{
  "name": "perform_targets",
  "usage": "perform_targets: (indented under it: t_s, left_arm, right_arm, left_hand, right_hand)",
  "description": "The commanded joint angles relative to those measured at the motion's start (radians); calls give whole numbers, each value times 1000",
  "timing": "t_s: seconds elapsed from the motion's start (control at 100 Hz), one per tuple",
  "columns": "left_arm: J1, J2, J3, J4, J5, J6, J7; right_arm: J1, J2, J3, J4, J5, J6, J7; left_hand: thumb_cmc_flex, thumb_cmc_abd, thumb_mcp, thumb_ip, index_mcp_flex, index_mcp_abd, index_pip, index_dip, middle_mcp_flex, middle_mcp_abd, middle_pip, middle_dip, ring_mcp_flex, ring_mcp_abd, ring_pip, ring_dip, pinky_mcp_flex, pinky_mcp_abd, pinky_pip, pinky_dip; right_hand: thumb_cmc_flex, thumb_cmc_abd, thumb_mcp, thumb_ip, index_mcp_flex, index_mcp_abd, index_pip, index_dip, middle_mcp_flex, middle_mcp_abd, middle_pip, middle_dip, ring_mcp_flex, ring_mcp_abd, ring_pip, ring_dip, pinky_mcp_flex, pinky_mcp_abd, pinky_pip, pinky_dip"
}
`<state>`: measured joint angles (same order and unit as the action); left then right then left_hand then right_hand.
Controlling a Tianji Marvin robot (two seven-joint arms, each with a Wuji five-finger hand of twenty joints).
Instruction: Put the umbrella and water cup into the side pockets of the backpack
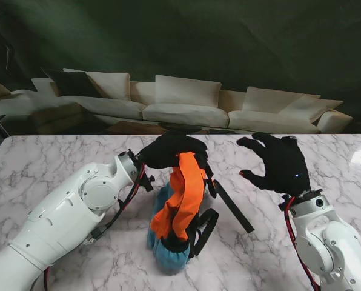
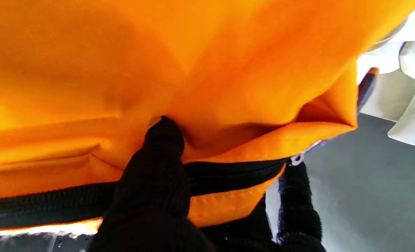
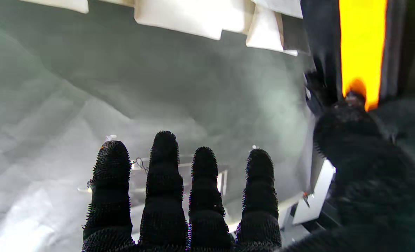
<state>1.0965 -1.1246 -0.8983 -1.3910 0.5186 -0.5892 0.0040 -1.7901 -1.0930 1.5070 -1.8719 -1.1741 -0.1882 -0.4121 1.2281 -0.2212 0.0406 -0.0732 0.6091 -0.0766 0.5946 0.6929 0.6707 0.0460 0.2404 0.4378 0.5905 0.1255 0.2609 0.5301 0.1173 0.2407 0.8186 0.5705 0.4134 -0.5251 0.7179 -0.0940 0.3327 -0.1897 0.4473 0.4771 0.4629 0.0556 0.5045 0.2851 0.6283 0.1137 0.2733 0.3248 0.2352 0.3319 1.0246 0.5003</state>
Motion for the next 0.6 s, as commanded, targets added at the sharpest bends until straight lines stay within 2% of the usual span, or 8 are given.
perform_targets:
  t_s: [0.0, 0.09, 0.21, 0.26, 0.37, 0.41, 0.49, 0.59]
  left_arm:
    - [-4, 0, 6, 18, -2, 15, -24]
    - [-12, -1, 12, 28, -12, 23, -31]
    - [-22, -2, 22, 38, -20, 32, -38]
    - [-23, -4, 24, 41, -16, 37, -32]
    - [-24, -6, 30, 44, -17, 40, -26]
    - [-27, -6, 34, 46, -18, 40, -27]
    - [-34, -7, 42, 50, -23, 43, -34]
    - [-41, -7, 49, 53, -30, 49, -40]
  right_arm:
    - [9, 1, -22, -25, 0, 6, -36]
    - [24, 2, -50, -29, -19, -6, -74]
    - [43, 12, -89, -28, -63, -41, -92]
    - [51, 19, -111, -22, -90, -47, -102]
    - [79, 29, -163, 9, -116, -79, -112]
    - [91, 32, -179, 21, -118, -100, -110]
    - [118, 36, -212, 46, -113, -140, -106]
    - [152, 37, -250, 75, -99, -186, -101]
  left_hand:
    - [63, 190, 124, 56, 96, -47, 183, 57, -20, -1, 18, -10, 2, -12, 2, -5, -14, 10, -22, 23]
    - [63, 188, 125, 54, 93, -46, 184, 60, -17, -2, 19, -8, 2, -12, 2, -5, -15, 13, -24, 23]
    - [63, 188, 128, 54, 94, -42, 184, 61, -13, 4, 20, -5, 6, -7, 4, -4, -15, 14, -25, 24]
    - [63, 186, 131, 55, 93, -38, 183, 61, -5, 3, 25, 1, 10, -4, 7, -2, -11, 14, -23, 25]
    - [63, 186, 133, 53, 92, -37, 182, 62, -6, 3, 26, 11, 8, -4, 9, 0, -12, 16, -21, 27]
    - [63, 186, 132, 53, 92, -38, 181, 62, -5, 2, 25, 13, 8, -3, 9, 0, -12, 16, -21, 27]
    - [63, 185, 130, 52, 91, -39, 178, 61, -5, 2, 23, 14, 7, -3, 8, 0, -12, 16, -21, 28]
    - [63, 182, 128, 51, 89, -40, 175, 59, -7, 3, 19, 14, 6, -4, 7, -1, -13, 16, -22, 28]
  right_hand:
    - [-38, -55, 39, 15, -59, -34, -47, -41, -50, -31, -56, -24, -49, 1, -43, -27, -23, -18, -27, -19]
    - [-31, -76, 16, 12, -108, -20, -78, -74, -109, -42, -97, -42, -104, 1, -92, -62, -51, -24, -59, -39]
    - [-5, -94, -13, 23, -138, -47, -111, -112, -238, -24, -161, -71, -196, 5, -153, -114, -91, -30, -100, -72]
    - [6, -106, 20, 30, -149, -68, -123, -135, -284, -1, -191, -90, -244, 12, -180, -147, -117, -31, -126, -99]
    - [40, -111, 139, 28, -174, -104, -118, -163, -292, 33, -270, -131, -293, 24, -196, -188, -167, -24, -174, -171]
    - [58, -103, 159, 29, -182, -115, -118, -166, -295, 42, -277, -133, -301, 25, -197, -192, -182, -21, -184, -183]
    - [102, -81, 215, 20, -190, -149, -96, -170, -293, 56, -288, -137, -315, 29, -186, -206, -196, -10, -201, -252]
    - [157, -42, 276, 21, -182, -187, -73, -163, -294, 63, -287, -136, -323, 28, -183, -209, -210, 2, -212, -286]
